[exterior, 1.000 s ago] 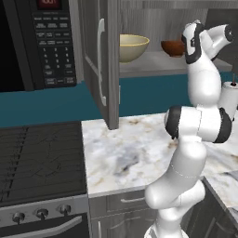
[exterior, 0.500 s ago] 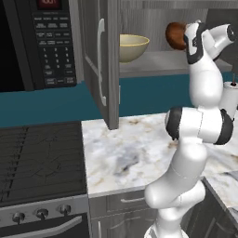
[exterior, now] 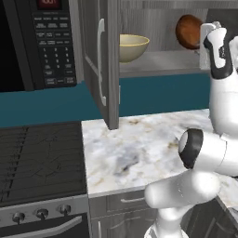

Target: Take the smaller bowl and place it next to the appetizer plate on the dining counter , and place the larger bowl next to the plate with cooked food.

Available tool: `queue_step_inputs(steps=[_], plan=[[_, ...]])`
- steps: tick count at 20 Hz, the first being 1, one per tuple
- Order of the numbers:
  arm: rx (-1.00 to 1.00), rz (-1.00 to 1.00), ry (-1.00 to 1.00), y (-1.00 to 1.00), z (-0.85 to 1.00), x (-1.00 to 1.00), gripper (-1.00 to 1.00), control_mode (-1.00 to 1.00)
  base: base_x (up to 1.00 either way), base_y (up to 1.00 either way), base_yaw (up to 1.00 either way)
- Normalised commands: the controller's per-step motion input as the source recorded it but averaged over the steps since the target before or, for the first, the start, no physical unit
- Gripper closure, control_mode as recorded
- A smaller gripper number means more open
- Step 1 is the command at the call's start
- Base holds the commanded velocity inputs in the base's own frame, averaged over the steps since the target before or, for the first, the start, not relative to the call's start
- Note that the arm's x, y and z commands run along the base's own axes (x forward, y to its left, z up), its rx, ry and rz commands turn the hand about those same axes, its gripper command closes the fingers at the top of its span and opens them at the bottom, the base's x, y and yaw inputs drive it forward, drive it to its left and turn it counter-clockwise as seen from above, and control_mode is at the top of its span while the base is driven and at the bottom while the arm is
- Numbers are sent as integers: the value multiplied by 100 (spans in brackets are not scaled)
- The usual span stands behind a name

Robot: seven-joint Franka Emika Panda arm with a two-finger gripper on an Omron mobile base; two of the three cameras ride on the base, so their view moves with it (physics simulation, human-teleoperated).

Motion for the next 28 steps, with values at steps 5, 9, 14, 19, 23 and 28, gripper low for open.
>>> queue_step_inputs(steps=[5, 9, 14, 19, 23, 28], plan=[[-18, 0, -7, 52, 0, -100, 100, -100, 0, 0, 0], [-22, 0, 20, 25, 1, -100, 100, -100, 0, 0, 0], [-25, 4, 33, 12, -1, -100, 100, -100, 0, 0, 0], [-7, 0, 11, 43, -51, -100, 100, -100, 0, 0, 0], [0, 0, 6, 30, -58, -62, 100, -100, 0, 0, 0], [4, 0, 11, 16, -53, -35, 100, -100, 0, 0, 0]])
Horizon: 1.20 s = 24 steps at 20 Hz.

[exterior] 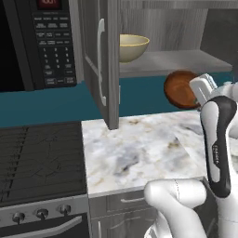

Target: Take the smaller bowl and place it next to the appetizer plate on the dining counter , and place the larger bowl next to the plate with cooked food.

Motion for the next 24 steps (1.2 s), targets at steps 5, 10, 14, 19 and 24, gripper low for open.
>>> queue_step_inputs(steps=[5, 10, 14, 19, 24], plan=[[4, 0, 0, 8, -17, -35, 100, 100, -60, 31, 0], [0, 0, 0, 0, 0, 0, 100, 100, -99, 87, 13], [0, 0, 0, 0, 0, 0, 100, 100, -52, 97, 63], [0, 0, 0, 0, 0, 0, 100, 100, -11, 47, 95], [0, 0, 0, 0, 0, 0, 100, 100, 0, 7, 100]])
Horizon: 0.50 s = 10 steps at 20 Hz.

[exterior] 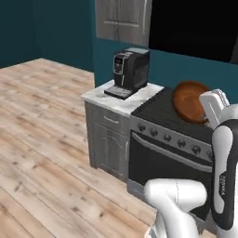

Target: Take the smaller bowl and place it next to the appetizer plate on the dining counter , and place the larger bowl next to the plate with cooked food.

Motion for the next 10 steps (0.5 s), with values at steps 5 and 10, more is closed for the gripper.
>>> queue_step_inputs(steps=[5, 10], plan=[[0, 0, 0, 0, 0, 0, 100, 100, 0, 0, 100], [0, 0, 0, 0, 0, 0, 100, 100, 46, 14, 84]])
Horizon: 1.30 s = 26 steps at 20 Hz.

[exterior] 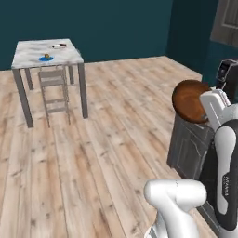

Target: Take the smaller bowl and place it next to the appetizer plate on the dining counter , and place the larger bowl next to the plate with cooked food.

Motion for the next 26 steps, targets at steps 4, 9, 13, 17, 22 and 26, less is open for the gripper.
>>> queue_step_inputs(steps=[4, 9, 13, 17, 22, 26], plan=[[0, 0, 0, 0, 0, 0, 100, 100, 100, 21, 38], [0, 0, 0, 0, 0, 0, 100, 100, 100, 26, 13], [0, 0, 0, 0, 0, 0, 100, 100, 100, 3, 16], [0, 0, 0, 0, 0, 0, 100, 100, 100, 0, 19], [0, 0, 0, 0, 0, 0, 100, 100, 100, -20, 24], [0, 0, 0, 0, 0, 0, 100, 100, 100, -72, 33]])
